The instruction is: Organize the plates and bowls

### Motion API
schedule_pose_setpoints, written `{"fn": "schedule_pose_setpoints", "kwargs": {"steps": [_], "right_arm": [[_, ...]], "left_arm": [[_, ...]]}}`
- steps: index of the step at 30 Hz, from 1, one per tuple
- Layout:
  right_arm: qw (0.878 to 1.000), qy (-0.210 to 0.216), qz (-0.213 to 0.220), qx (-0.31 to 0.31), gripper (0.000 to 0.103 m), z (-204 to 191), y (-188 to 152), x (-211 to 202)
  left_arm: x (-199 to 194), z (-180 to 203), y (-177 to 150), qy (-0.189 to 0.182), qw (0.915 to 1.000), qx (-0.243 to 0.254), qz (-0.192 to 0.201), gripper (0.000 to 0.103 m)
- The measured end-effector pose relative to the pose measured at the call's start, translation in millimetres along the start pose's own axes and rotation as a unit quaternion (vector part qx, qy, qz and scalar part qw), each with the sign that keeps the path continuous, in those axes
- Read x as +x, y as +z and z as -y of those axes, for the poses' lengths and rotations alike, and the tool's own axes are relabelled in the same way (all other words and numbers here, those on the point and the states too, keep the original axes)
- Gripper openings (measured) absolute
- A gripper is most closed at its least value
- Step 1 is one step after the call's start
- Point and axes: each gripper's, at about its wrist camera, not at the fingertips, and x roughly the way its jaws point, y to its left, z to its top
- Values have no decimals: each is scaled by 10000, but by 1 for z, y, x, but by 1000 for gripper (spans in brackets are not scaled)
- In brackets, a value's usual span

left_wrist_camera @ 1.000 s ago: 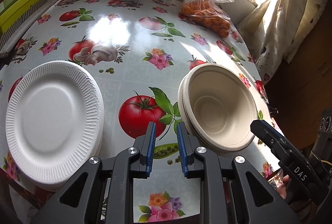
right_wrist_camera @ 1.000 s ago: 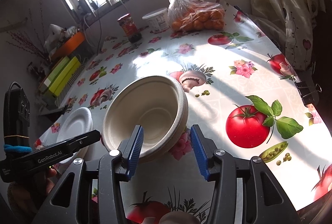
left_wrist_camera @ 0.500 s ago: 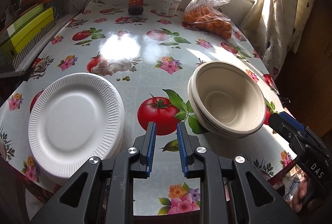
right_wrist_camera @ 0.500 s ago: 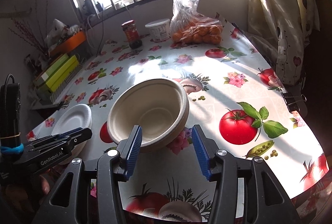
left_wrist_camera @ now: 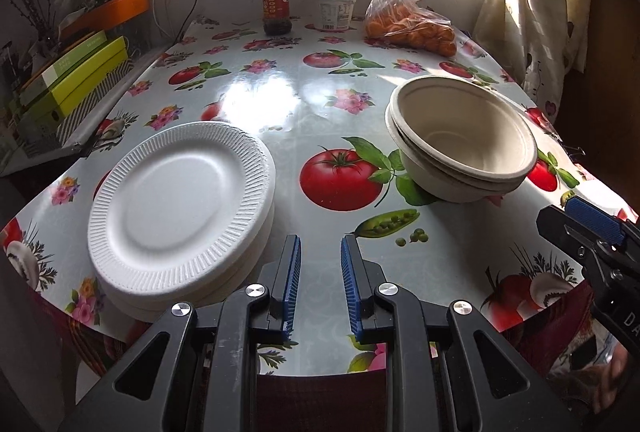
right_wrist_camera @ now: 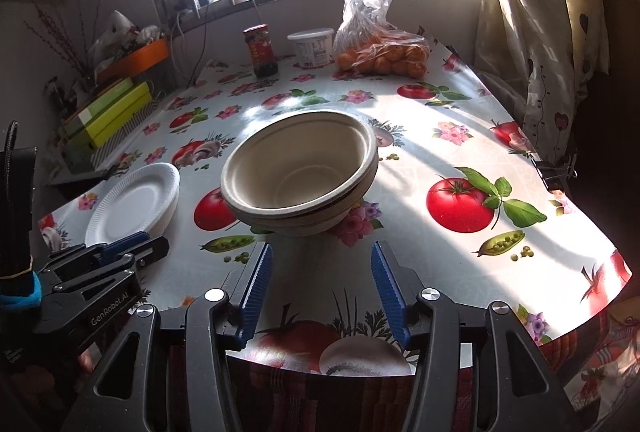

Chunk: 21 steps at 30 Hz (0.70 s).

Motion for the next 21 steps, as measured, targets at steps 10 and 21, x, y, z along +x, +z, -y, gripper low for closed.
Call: {"fn": "schedule_pose_setpoints", "kwargs": {"steps": [10, 21], "right_arm": [[9996, -95, -161, -210, 53, -17, -20, 11], [9987, -337, -194, -332, 55, -22, -40, 16]], "left_arm": [[10, -7, -26, 92, 9998, -38, -198, 21], [-2, 4, -38, 60, 9998, 151, 143, 21]]}}
